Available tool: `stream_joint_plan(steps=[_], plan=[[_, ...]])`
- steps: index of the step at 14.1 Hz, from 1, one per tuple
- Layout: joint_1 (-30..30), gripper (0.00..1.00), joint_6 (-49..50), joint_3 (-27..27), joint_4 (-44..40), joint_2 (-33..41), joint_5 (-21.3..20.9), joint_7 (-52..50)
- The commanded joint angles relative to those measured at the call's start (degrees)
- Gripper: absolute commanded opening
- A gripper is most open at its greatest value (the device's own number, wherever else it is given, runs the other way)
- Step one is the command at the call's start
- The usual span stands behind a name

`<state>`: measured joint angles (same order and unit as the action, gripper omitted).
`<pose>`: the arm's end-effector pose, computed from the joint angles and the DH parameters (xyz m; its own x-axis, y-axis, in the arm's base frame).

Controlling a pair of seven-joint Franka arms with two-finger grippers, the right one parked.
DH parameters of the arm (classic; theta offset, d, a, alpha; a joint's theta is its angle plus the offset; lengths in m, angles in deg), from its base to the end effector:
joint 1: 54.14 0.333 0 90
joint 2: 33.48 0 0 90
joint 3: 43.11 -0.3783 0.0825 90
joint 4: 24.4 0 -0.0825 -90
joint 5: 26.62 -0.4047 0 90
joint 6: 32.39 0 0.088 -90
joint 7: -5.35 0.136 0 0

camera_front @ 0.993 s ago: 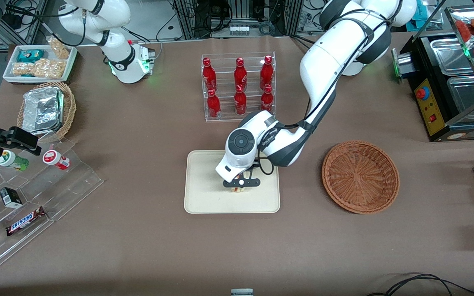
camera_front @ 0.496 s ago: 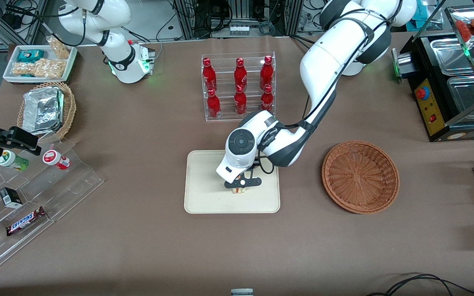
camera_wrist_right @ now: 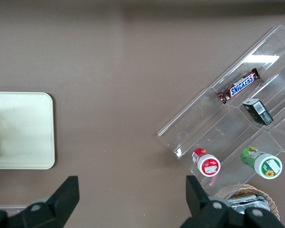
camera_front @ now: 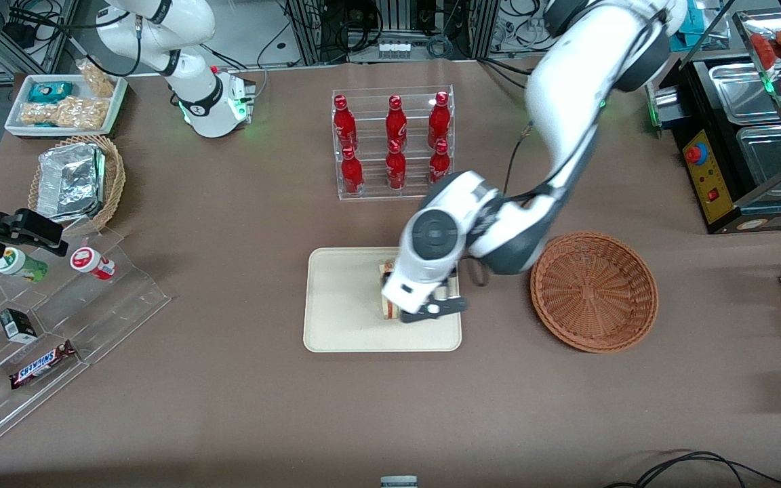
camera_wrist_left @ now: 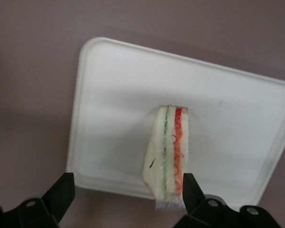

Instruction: Place sandwich from basket to tray

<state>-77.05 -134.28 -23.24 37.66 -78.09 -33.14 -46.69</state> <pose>0.6607 -0.4710 0.3853 0.9671 0.2174 -0.1318 0.2247 -0.9735 0.0434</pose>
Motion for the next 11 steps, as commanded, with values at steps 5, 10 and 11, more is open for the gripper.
stream_joint_plan(steps=[5, 10, 11], plan=[[14.5, 1.0, 24.8, 0.0, 3.7, 17.9, 7.8, 16.9], [30.8, 1.0, 41.7, -0.3, 4.6, 26.2, 6.9, 23.6], [32.7, 1.0, 41.6, -0.4, 6.4, 28.3, 6.4, 25.5]])
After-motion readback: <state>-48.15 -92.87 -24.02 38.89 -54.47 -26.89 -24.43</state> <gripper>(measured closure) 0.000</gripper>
